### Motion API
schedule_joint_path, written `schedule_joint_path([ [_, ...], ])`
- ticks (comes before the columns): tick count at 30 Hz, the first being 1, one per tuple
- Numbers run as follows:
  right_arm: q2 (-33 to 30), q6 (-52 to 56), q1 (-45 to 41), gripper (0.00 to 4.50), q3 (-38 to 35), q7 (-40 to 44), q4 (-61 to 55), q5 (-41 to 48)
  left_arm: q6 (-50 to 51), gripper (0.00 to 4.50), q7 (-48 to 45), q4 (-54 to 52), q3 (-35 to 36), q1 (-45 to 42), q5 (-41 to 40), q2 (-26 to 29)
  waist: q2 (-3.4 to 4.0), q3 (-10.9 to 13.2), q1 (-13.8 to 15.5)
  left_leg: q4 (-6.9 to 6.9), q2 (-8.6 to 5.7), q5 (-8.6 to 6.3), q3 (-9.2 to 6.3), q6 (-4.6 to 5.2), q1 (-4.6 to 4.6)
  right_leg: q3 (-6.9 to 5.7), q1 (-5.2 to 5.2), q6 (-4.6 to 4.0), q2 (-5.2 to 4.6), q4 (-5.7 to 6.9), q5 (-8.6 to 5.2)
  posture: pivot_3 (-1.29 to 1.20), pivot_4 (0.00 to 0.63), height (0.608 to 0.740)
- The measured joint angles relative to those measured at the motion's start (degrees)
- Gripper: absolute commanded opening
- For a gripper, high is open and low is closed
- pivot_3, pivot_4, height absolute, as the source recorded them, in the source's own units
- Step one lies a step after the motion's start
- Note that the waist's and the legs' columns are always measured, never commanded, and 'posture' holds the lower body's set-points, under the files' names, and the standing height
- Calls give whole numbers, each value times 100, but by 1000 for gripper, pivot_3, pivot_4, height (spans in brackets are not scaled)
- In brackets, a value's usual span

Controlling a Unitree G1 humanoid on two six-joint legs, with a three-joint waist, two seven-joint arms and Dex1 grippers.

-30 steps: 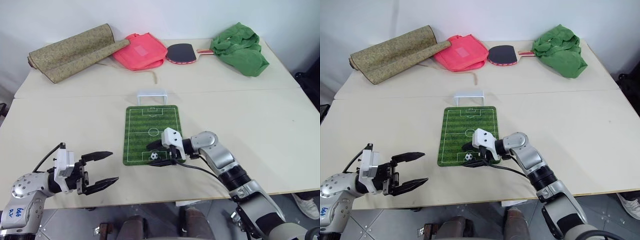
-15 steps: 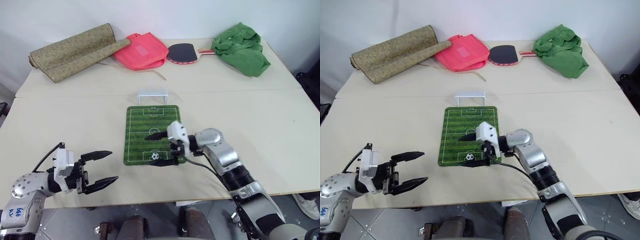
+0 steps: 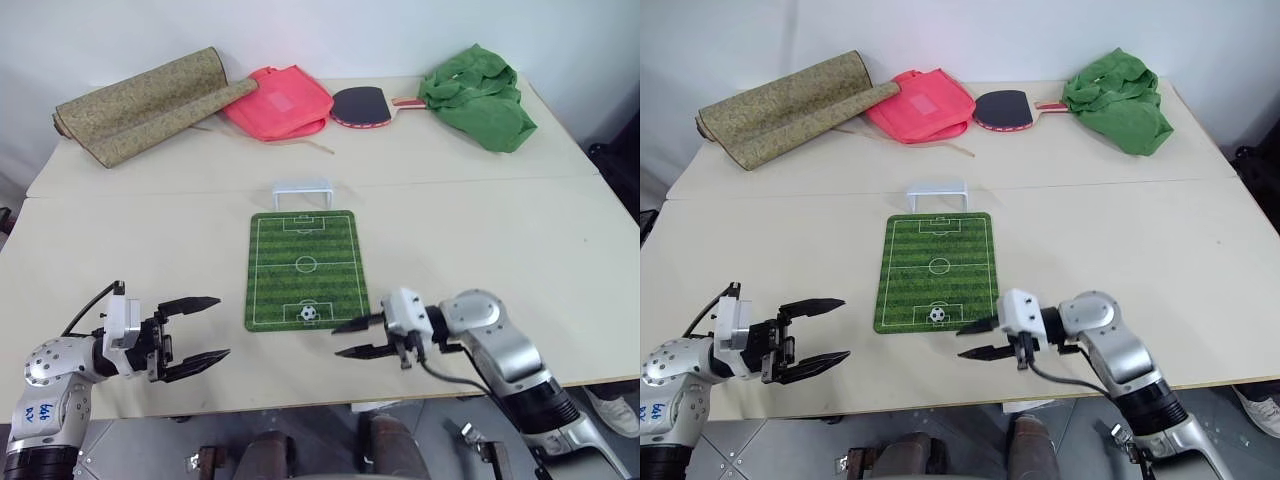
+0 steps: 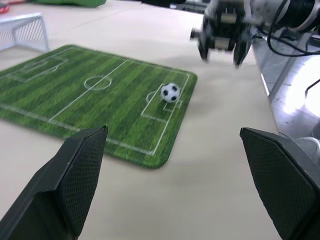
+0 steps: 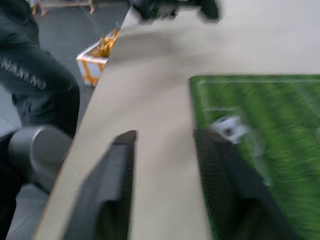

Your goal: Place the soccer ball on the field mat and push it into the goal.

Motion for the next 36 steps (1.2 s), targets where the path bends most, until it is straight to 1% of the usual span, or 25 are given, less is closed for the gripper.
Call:
schedule_joint_path([
  [2,84,-94,101,75,160,-107,1,-142,4,4500,-58,-28,5,40,-17,2,0,0,-1,2,-1,0,1,0,0,3,0,0,-1,0,0,0,150,740],
  [3,156,-127,105,28,217,-179,-2,-181,5,4500,-118,-63,10,113,-35,8,0,0,-12,2,0,0,3,0,1,4,0,0,-1,0,0,0,150,740],
  [8,500,-143,95,28,410,-532,-12,-328,49,4500,-227,-92,68,345,-103,48,-1,-1,6,3,1,0,-3,0,1,1,1,0,0,1,0,0,150,740],
  [12,849,-98,-42,28,665,-862,49,-533,241,4500,-67,-314,124,488,-144,50,-2,-1,4,3,0,0,-8,0,0,2,1,0,-1,1,0,0,150,740],
  [18,1044,-18,-440,28,692,-1185,558,-673,375,4500,174,-529,143,539,-148,43,-2,-1,-6,2,0,0,-10,0,0,1,0,-1,-1,2,-1,0,150,740],
  [20,1109,-32,-707,28,682,-1234,846,-716,425,4500,265,-533,150,539,-149,25,-1,-1,-10,3,0,0,-10,0,0,1,0,-1,-1,2,0,0,150,740],
  [22,1186,-67,-1314,28,637,-1288,1483,-754,475,4500,404,-533,153,511,-148,-39,0,0,-22,6,0,0,-10,0,1,5,0,-1,-1,5,0,0,150,740],
  [25,1283,-125,-2145,28,167,-1571,2206,-771,553,4500,578,-537,147,474,-148,-148,0,0,-33,3,2,0,-16,-1,1,2,-3,-3,-1,8,-1,0,150,740],
  [28,1367,-68,-2538,28,-154,-1788,2523,-760,671,4500,895,-534,154,413,-148,-316,0,0,-21,-3,1,0,-21,-2,-3,-13,-5,-8,-1,10,-4,0,150,740],
  [30,1411,48,-2533,28,-195,-1825,2502,-713,741,4500,1159,-537,165,310,-163,-455,0,0,-19,-3,0,0,-24,-2,-7,-16,-5,-8,-1,10,-4,0,150,740],
  [32,1391,225,-2274,28,-211,-1763,2154,-591,872,4500,1588,-552,287,244,-223,-635,-2,-2,-18,-2,-1,-1,-29,-2,-10,-23,-4,-8,-3,8,-4,0,150,740],
  [36,992,362,-1506,28,-348,-1541,1412,-312,991,4500,2256,-576,461,190,-220,-813,-3,-2,1,0,-7,-2,-27,-1,-17,-31,-2,-7,-10,1,-4,0,150,740],
])
